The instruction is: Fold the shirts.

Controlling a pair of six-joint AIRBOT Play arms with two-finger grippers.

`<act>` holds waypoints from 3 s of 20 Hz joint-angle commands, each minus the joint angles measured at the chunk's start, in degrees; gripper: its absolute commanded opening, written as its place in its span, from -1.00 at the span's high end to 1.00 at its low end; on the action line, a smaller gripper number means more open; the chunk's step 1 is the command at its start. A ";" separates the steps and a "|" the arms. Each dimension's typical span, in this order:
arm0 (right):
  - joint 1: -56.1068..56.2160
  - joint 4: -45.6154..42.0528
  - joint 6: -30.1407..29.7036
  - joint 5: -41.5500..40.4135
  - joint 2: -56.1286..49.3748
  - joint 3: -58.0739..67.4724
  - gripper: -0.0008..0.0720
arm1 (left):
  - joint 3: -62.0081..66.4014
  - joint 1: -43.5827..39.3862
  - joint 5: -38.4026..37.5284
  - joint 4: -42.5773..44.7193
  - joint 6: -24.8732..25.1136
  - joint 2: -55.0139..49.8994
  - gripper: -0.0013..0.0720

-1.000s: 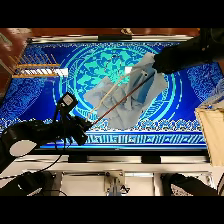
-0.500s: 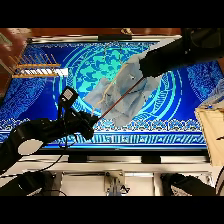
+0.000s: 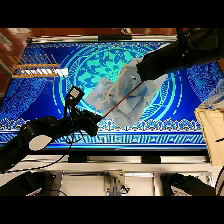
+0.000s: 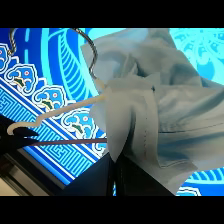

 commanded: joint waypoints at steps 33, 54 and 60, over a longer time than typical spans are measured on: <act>-33.16 17.64 -77.83 -7.50 -16.11 -1.09 -0.86 | 3.17 -0.09 -3.17 0.42 9.22 -0.24 0.85; -21.11 13.07 -86.97 -12.76 -28.33 -1.09 -0.85 | 3.15 -0.07 -2.36 0.44 11.80 0.24 0.85; -21.51 12.70 -83.10 -12.79 -28.41 -1.03 0.75 | 3.10 0.04 0.24 6.10 13.27 0.04 0.83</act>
